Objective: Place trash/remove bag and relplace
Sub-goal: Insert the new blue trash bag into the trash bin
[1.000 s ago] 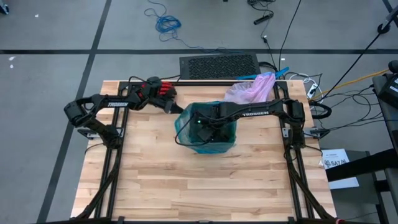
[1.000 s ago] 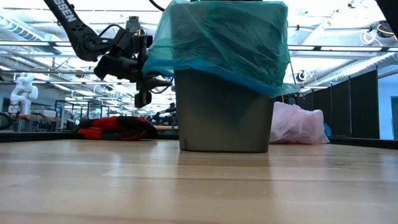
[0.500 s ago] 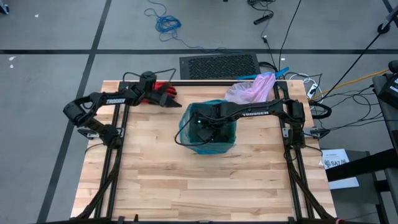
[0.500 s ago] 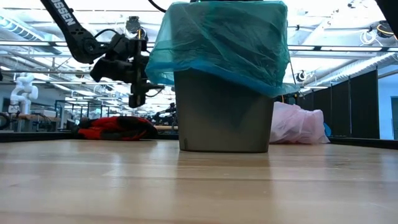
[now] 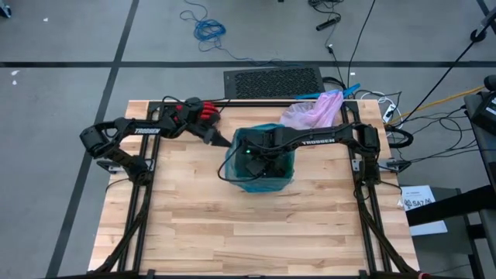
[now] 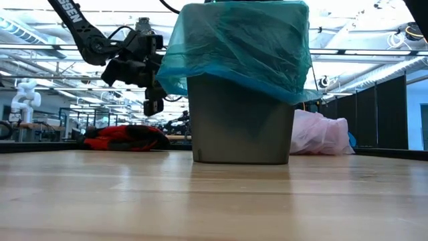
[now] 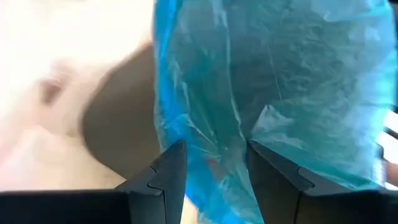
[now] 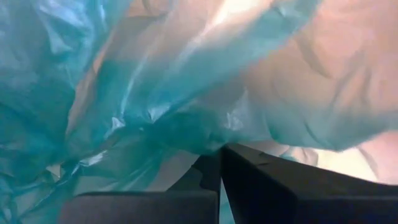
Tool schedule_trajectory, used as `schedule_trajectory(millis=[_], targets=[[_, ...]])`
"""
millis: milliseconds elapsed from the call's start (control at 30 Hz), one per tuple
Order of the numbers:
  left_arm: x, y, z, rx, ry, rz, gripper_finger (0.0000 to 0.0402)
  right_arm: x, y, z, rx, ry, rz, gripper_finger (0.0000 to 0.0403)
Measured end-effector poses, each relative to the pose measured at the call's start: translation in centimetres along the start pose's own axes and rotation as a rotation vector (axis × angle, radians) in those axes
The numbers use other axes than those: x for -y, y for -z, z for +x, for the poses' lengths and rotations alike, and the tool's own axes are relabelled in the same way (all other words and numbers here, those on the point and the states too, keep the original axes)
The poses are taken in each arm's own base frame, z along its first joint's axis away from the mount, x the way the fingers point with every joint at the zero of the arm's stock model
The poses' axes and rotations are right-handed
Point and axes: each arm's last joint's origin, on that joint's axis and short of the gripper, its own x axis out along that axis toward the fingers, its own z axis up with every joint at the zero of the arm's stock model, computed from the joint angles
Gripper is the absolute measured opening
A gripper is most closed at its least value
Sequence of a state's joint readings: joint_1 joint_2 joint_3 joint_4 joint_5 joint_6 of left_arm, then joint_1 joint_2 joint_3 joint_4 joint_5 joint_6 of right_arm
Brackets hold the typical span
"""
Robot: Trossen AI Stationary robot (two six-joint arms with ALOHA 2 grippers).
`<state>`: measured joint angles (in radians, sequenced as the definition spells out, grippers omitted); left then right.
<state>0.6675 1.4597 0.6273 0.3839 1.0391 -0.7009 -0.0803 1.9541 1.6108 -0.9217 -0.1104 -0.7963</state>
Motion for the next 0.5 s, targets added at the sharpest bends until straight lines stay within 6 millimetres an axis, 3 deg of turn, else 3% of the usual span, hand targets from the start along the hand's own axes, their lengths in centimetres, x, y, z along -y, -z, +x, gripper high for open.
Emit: schedule_trajectory(millis=[133, 333, 500], targets=[[0.2, 0.2, 0.7, 0.034, -0.058, 0.038, 0.0135, 0.0, 0.0, 0.0, 0.002, 0.002, 0.000, 0.0000], [0.5, 0.5, 1.5, 0.041, -0.089, 0.080, 0.0013, 0.0, 0.0, 0.0, 0.002, 0.002, 0.000, 0.0000], [0.5, 0.6, 1.6, 0.047, -0.104, 0.099, 0.0002, 0.0, 0.0, 0.0, 0.002, 0.002, 0.000, 0.0000]])
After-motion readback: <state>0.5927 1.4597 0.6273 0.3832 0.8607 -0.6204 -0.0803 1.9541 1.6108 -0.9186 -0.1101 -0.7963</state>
